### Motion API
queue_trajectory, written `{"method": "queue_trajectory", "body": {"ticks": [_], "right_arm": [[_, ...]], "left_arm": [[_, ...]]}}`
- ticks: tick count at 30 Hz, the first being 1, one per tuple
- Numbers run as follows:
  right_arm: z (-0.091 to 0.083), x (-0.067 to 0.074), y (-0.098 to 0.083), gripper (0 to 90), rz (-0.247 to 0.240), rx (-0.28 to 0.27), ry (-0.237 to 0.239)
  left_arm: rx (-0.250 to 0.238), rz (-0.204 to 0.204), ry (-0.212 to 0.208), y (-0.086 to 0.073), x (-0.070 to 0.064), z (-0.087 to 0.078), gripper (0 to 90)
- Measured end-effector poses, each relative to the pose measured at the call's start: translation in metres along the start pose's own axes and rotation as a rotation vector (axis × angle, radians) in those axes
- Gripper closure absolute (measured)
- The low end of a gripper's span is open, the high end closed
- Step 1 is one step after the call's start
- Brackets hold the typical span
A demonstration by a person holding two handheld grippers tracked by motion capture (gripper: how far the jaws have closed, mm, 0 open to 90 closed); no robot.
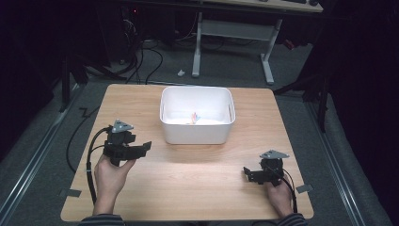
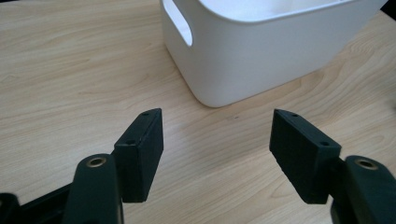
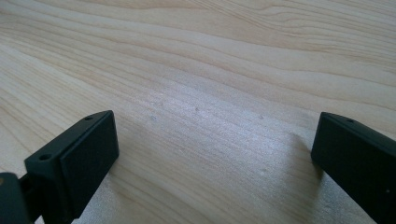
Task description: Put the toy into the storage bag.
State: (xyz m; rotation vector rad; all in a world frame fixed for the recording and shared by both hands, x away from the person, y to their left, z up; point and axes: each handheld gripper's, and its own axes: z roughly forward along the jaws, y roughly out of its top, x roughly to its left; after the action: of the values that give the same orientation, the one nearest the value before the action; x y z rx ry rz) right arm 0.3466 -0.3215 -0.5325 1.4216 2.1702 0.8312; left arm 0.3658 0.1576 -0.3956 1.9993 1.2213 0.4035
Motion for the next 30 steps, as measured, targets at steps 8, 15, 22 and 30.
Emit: {"method": "queue_trajectory", "body": {"ticks": [8, 15, 22, 30], "right_arm": [[0.000, 0.000, 0.000, 0.6, -0.002, 0.000, 0.001], [0.000, 0.000, 0.000, 0.6, -0.002, 0.001, 0.002], [0.000, 0.000, 0.000, 0.6, -0.003, 0.001, 0.003], [0.000, 0.000, 0.000, 0.6, -0.002, 0.000, 0.003]], "left_arm": [[0.023, -0.008, 0.004, -0.011, 0.001, 0.006, 35.1], [0.046, -0.006, 0.010, -0.021, 0.000, 0.014, 35.0], [0.064, -0.006, 0.016, -0.028, -0.001, 0.020, 35.0], [0.078, -0.021, 0.015, -0.039, 0.001, 0.026, 34.9]]}}
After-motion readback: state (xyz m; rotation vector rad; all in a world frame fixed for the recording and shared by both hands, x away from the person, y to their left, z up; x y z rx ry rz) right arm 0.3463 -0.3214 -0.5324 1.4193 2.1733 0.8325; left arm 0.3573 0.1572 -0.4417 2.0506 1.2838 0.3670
